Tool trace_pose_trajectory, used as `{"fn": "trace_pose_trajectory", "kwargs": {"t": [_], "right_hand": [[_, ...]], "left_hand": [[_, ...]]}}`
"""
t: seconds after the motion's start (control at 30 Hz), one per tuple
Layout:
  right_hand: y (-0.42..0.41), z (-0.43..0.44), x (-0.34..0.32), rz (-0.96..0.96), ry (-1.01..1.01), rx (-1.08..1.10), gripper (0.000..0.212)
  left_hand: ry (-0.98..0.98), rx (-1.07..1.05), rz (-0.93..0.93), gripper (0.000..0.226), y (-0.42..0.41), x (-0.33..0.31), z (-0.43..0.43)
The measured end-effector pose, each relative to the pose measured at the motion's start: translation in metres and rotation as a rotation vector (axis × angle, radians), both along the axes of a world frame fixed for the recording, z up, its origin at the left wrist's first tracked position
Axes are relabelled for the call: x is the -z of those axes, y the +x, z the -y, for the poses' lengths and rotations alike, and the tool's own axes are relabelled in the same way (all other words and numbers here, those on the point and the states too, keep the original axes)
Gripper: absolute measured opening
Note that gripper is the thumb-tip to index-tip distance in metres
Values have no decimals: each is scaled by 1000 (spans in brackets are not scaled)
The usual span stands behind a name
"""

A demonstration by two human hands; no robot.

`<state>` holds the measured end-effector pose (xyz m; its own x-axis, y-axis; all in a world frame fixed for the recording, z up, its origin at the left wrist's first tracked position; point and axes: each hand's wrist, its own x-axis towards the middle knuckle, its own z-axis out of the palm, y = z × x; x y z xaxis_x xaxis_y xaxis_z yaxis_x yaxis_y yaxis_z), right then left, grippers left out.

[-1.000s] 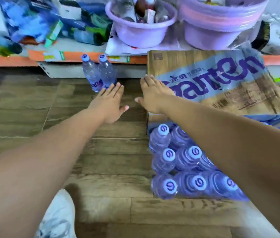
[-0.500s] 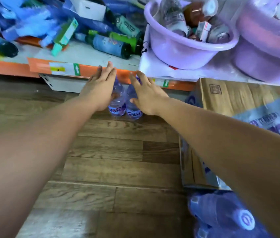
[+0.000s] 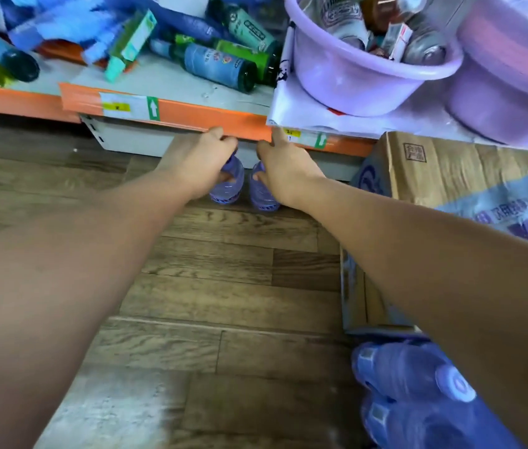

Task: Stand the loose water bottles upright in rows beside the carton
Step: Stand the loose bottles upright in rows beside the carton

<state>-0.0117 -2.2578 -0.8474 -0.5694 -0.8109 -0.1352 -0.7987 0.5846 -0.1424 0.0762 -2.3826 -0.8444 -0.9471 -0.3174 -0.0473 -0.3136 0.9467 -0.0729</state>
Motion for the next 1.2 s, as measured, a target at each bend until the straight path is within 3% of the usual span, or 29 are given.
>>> {"fn": "trace_pose_trajectory", "kwargs": {"t": [0.23, 0.53, 0.77, 1.1, 1.2], "right_hand": [[63, -68, -7, 247, -160, 119, 24], [193, -184, -27, 359, -73, -58, 21], [265, -289, -58, 358, 81, -199, 25], [275, -410, -72, 341, 123, -138, 23], [264, -431, -68, 337, 94, -81, 22]], "left_hand": [[76, -59, 105, 38, 68, -5, -59], [123, -180, 273, 37, 208, -26, -192], [273, -294, 200, 40, 291, -37, -294], [258, -133, 303, 47, 313, -50, -410], [146, -77, 319, 49, 303, -50, -438]]}}
